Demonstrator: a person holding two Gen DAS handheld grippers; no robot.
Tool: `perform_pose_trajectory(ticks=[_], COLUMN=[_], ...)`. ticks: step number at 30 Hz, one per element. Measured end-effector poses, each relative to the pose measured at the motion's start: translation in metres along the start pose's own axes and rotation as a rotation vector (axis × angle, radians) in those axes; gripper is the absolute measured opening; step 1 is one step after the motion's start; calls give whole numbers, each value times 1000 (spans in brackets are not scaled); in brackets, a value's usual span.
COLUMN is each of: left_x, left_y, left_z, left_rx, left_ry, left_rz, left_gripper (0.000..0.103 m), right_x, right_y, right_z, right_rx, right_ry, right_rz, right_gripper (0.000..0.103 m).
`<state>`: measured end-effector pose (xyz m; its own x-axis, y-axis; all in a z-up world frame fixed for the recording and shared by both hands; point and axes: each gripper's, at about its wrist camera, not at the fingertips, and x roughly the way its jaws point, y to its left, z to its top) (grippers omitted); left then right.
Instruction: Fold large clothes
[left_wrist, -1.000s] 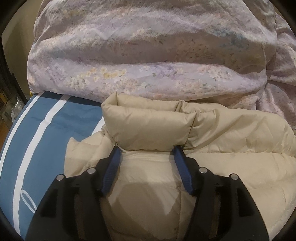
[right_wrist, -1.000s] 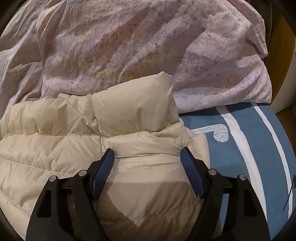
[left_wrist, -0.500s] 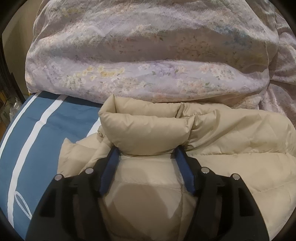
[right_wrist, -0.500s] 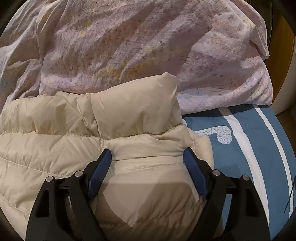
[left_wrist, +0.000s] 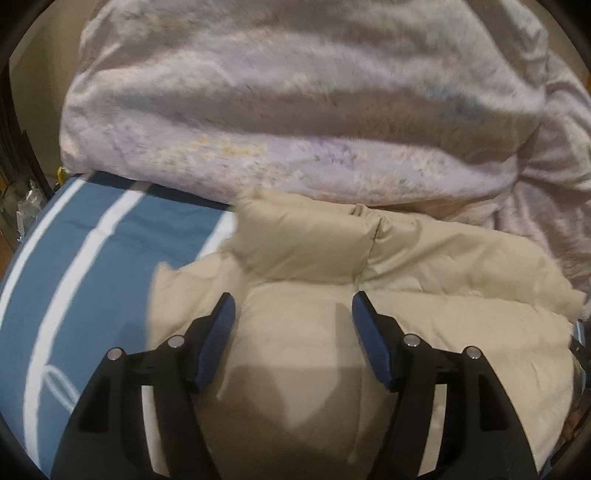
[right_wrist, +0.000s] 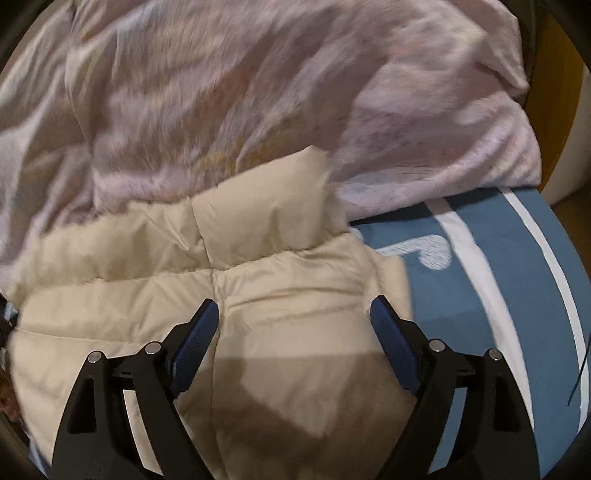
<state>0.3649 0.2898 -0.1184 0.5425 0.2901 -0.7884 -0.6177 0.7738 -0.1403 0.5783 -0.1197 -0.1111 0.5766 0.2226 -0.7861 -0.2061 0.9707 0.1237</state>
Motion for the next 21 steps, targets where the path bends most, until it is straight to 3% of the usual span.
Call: perform_pose_trajectory(ticks=[6,12,21], left_x=[-31,-48,-52], left_y=[38,79,86], left_z=[-26,-49,-74], left_rx=[-55,-154,-285], left_ry=[0,60,127], left_rz=[-5,-71,-181], left_gripper=[68,69,67], right_x=[-27,-42,-56], right_y=[-41,-77,-86], right_z=[-12,-49,-88], right_rx=[155,326,404], right_ry=[38,119,176], right_rz=[32,120,202], right_gripper=[88,88,88])
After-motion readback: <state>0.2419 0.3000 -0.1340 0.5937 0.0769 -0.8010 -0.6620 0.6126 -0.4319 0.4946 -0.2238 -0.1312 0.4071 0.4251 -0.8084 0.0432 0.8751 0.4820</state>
